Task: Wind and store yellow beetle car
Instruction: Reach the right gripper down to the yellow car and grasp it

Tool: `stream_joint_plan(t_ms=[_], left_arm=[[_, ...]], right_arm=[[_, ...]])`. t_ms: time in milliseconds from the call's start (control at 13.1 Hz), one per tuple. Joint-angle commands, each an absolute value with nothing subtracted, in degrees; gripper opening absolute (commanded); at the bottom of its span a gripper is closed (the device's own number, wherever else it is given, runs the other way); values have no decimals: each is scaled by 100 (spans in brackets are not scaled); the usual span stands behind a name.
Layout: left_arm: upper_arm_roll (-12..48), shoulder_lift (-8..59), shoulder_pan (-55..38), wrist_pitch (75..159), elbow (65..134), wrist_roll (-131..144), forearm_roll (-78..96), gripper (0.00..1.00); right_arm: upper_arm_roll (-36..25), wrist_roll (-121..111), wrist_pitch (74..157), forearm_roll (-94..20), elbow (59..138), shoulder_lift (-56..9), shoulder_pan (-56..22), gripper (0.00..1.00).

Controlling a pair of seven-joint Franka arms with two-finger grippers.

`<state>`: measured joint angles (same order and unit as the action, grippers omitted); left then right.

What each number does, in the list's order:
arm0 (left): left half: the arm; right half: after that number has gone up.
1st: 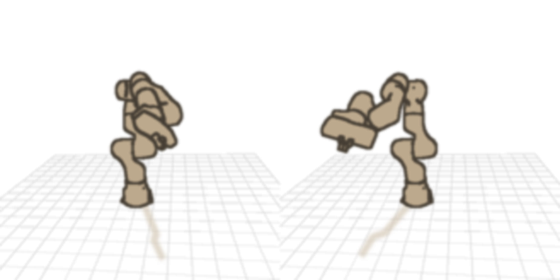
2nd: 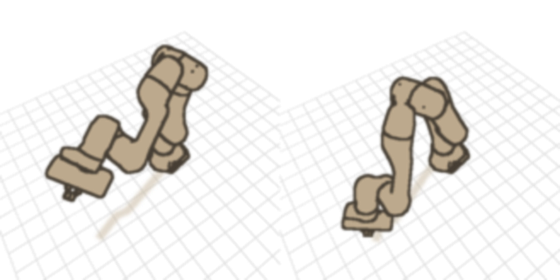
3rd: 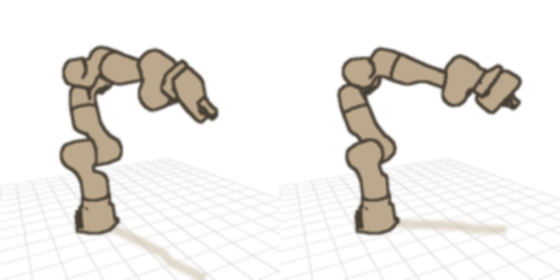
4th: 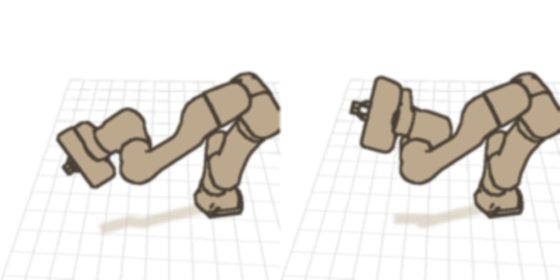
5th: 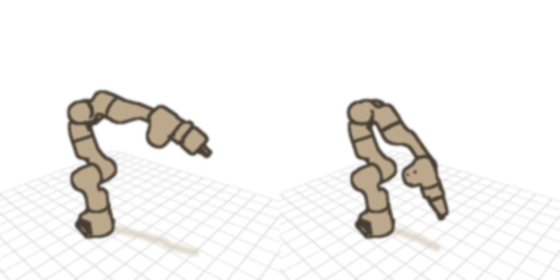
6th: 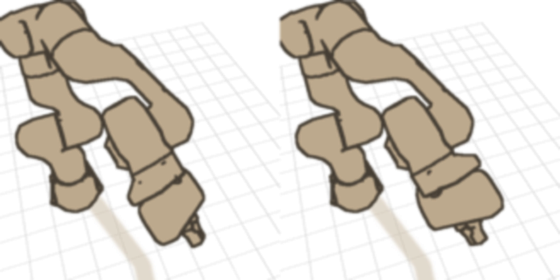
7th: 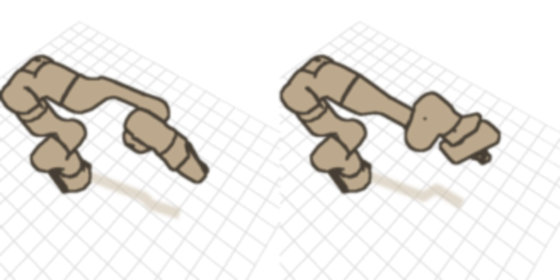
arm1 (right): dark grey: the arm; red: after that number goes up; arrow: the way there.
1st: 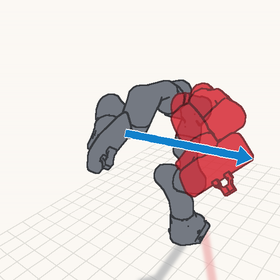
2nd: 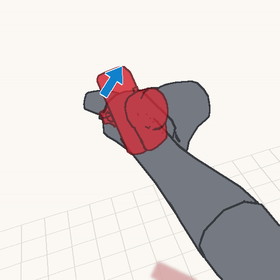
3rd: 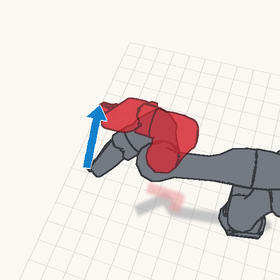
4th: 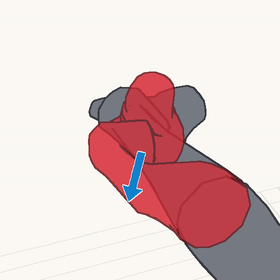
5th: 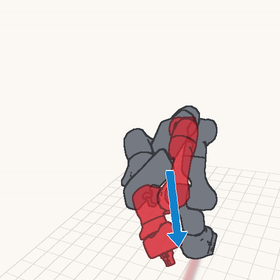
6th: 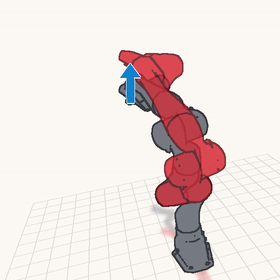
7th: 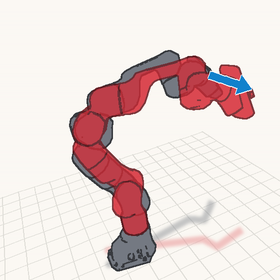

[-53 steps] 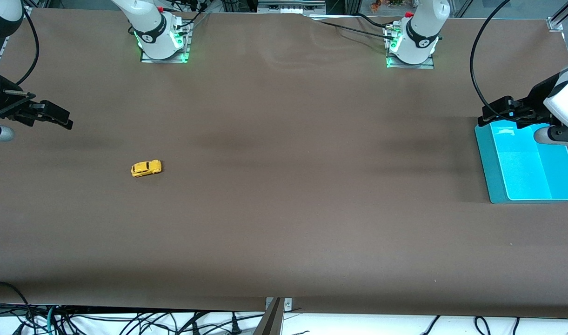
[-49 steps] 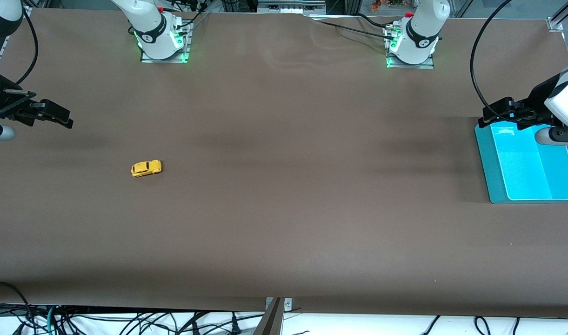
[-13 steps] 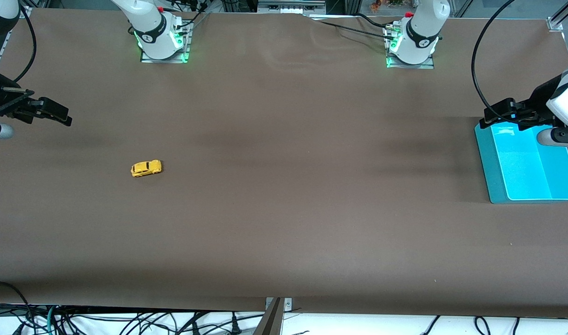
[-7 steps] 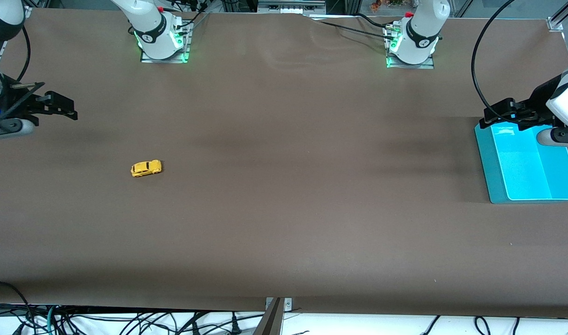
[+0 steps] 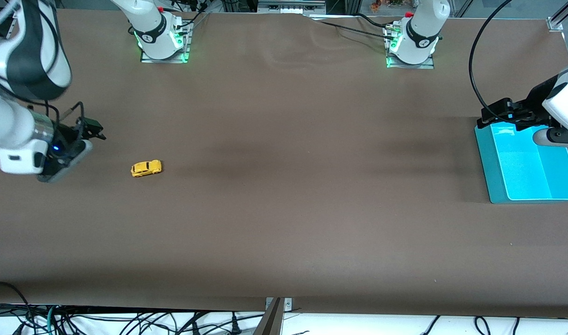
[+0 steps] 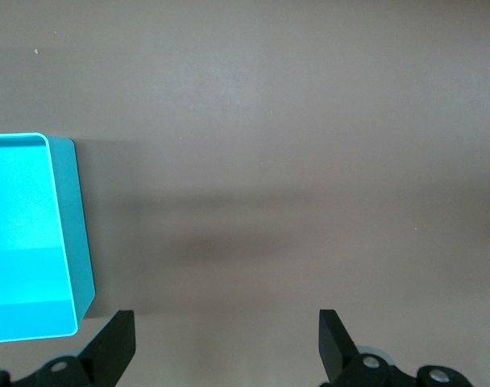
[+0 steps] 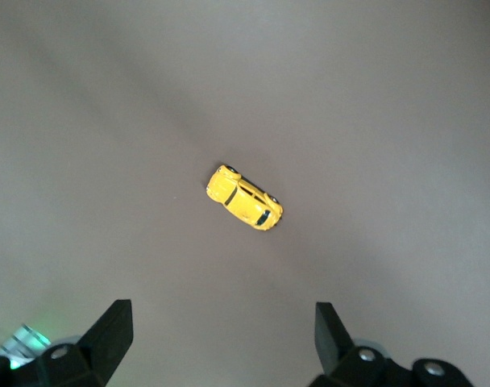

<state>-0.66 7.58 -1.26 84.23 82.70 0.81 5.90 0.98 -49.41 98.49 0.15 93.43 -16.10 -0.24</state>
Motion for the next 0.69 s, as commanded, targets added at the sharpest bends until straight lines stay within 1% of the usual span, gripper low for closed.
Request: stream_joint_plan(t_ms=[0,76,229,534,610], left_arm=[[-53,809,-132,8420,8183,-35,466,100],[-53,817,-141,8420,8183,-35,475,100],[-44,932,-166,8376,8183,-35,527,100],[-44,941,-149,8332,8270,-140,536,100],[-44,940,-149,8341,8288,-532,536,100]], right_arm=[[88,-6253,10150,-53,9351,-2072,-9,100],[88,-6658,10465,-35,9517,-2161,9,100],[88,-7169,11377,-9,10288,-2031,-9,100],[88,-8338,13775,-18,12177,-1837,-9,100],[88,-8471,14077,-18,12417,-1820,-9,100]])
